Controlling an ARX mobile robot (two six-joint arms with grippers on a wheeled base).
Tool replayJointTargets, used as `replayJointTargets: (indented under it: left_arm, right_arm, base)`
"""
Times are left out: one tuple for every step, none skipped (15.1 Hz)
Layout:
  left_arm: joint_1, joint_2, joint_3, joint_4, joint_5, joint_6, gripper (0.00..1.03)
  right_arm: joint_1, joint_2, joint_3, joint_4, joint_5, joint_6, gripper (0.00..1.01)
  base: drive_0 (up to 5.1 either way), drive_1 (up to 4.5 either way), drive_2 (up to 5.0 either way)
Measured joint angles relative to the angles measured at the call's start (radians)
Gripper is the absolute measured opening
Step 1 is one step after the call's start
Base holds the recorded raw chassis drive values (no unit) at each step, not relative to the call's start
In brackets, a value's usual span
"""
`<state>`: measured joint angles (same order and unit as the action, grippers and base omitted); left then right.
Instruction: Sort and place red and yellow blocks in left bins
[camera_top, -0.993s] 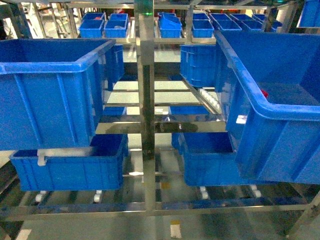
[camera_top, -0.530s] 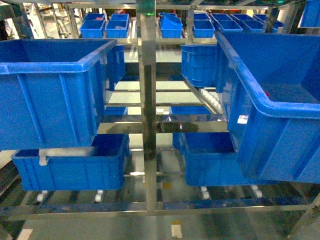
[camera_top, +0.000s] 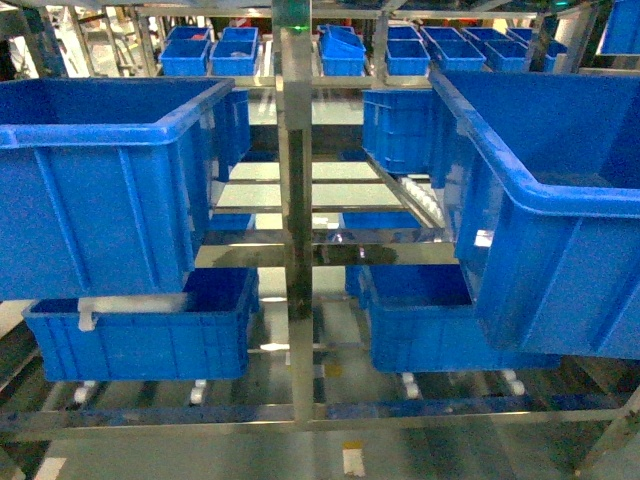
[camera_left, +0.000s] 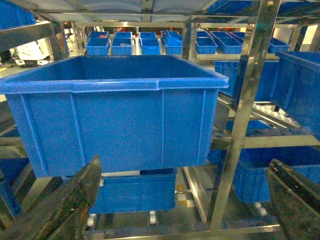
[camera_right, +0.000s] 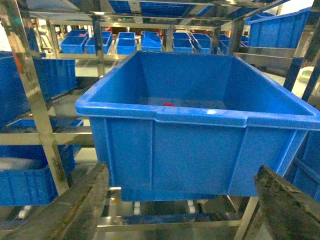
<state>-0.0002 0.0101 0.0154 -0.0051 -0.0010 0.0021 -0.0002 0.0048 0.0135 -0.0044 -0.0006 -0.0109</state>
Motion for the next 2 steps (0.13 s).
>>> replayJointTargets:
  left_arm:
    - [0.0,0.0,0.0,0.0,0.0,-0.002,0.97]
    - [0.0,0.0,0.0,0.0,0.0,-0.001,0.98]
  right_arm:
    - [0.0,0.0,0.0,0.0,0.0,0.0,0.99]
    - [0.0,0.0,0.0,0.0,0.0,0.0,0.99]
  base:
    - [0.0,0.0,0.0]
    - [0.0,0.0,0.0]
